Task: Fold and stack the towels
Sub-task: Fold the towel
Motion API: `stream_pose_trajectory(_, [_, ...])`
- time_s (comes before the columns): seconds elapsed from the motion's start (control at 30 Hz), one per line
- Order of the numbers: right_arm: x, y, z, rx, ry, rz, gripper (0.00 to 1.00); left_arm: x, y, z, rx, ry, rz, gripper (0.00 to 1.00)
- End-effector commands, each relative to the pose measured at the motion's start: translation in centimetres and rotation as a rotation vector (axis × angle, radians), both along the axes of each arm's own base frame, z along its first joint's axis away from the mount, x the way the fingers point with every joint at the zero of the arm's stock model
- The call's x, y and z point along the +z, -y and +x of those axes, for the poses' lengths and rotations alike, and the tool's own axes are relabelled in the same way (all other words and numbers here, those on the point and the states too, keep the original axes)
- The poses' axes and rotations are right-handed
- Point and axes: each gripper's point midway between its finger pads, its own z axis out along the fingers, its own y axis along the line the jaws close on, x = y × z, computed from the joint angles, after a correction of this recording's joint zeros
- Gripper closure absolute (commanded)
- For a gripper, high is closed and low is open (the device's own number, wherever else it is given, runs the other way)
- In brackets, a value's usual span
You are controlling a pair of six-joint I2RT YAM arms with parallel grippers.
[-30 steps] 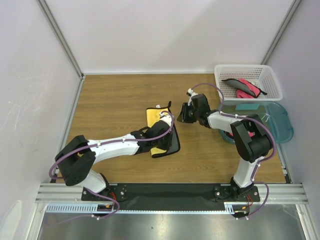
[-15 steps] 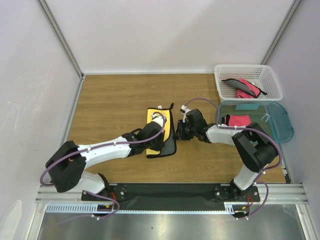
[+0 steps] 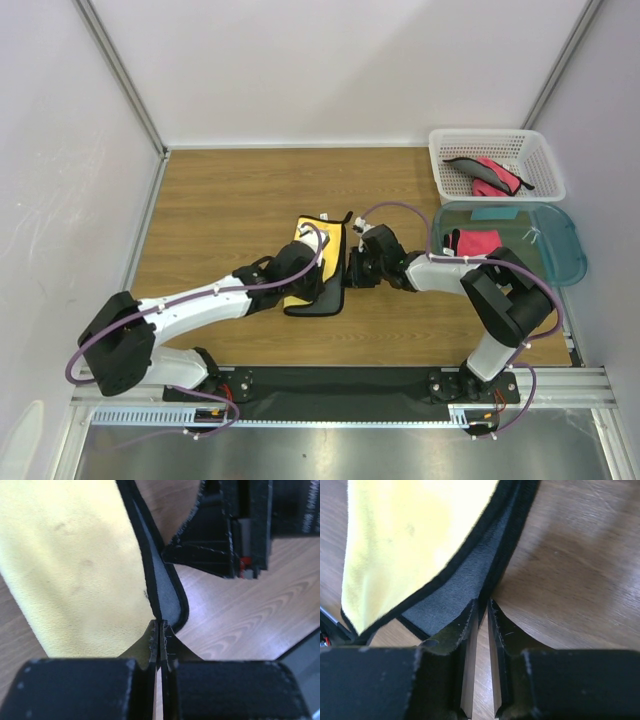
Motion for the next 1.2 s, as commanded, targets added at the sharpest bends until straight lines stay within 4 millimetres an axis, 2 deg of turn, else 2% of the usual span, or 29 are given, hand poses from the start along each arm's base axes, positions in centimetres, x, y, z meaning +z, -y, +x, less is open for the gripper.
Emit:
stream_pose_trajectory(0.0, [-0.2,-0.1,0.2,-0.025,-0.010,-0.015,0.82,1.3,0.8,-0.6,-0.069,0.016,-0.062,1.00])
stream_pose_trajectory(0.13, [-0.7,-0.1,0.1,-0.029,-0.018,-0.022,0.83,1.5,1.0,-1.0,-0.075,0.016,-0.082,1.00])
stream_pose_trajectory(0.37, [-1.3,-0.1,-0.1,-0.032,-0.032,-0.029,0.85,1.5,2.8,-1.8,-0.113,-0.016,-0.145,1.00])
stream_pose_trajectory(0.57, [-1.3,0.2,0.0,-0.042,-0.029,-0.045,0.86,0.8,4.1,-2.6,-0.141,-0.057,-0.135,1.00])
stream_pose_trajectory(0.7, [-1.4,0.2,0.0,-0.043,-0.031,-0.048,0.86,-0.6,4.1,-2.9,-0.131,-0.094,-0.099,1.00])
stream_pose_trajectory(1.07, [-1.2,0.2,-0.6,-0.024,-0.041,-0.051,0.88,0.0,5.7,-2.3,-0.117,-0.099,-0.134,1.00])
stream_pose_trajectory(1.17, [-0.6,0.3,-0.7,-0.011,-0.035,-0.055,0.87,-0.2,5.6,-2.2,-0.109,-0.103,-0.126,1.00])
